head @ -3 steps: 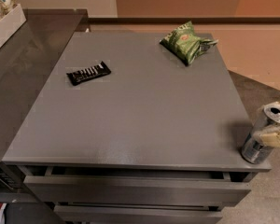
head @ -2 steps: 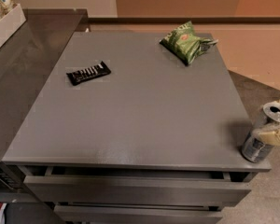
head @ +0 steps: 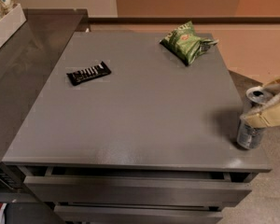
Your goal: Knock redbull can over
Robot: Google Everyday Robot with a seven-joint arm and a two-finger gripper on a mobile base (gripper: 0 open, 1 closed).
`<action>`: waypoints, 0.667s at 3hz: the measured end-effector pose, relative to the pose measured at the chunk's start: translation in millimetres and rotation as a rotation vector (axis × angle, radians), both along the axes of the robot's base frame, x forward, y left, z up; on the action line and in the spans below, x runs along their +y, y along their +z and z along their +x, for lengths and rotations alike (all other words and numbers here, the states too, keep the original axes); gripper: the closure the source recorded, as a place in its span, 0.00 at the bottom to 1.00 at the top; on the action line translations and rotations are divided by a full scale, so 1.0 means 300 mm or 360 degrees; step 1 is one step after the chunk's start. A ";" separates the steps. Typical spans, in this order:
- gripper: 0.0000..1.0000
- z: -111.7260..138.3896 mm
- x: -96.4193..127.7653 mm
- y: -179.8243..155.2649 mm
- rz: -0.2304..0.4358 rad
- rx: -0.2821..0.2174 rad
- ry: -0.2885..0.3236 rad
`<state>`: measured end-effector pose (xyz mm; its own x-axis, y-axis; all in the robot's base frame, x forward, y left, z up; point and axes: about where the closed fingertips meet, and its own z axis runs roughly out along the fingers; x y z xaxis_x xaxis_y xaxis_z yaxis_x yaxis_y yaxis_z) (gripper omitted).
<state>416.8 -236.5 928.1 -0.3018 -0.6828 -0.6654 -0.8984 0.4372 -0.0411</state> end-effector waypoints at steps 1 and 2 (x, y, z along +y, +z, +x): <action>1.00 0.076 0.059 0.004 -0.0189 0.0069 0.0067; 1.00 0.156 0.130 -0.003 -0.0413 0.0122 0.0160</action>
Offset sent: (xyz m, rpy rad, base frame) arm 0.0810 0.0618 -0.0015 -0.4589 0.1191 0.1797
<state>463.8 -197.5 927.1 -0.2667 -0.8562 -0.4424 -0.9416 0.3294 -0.0699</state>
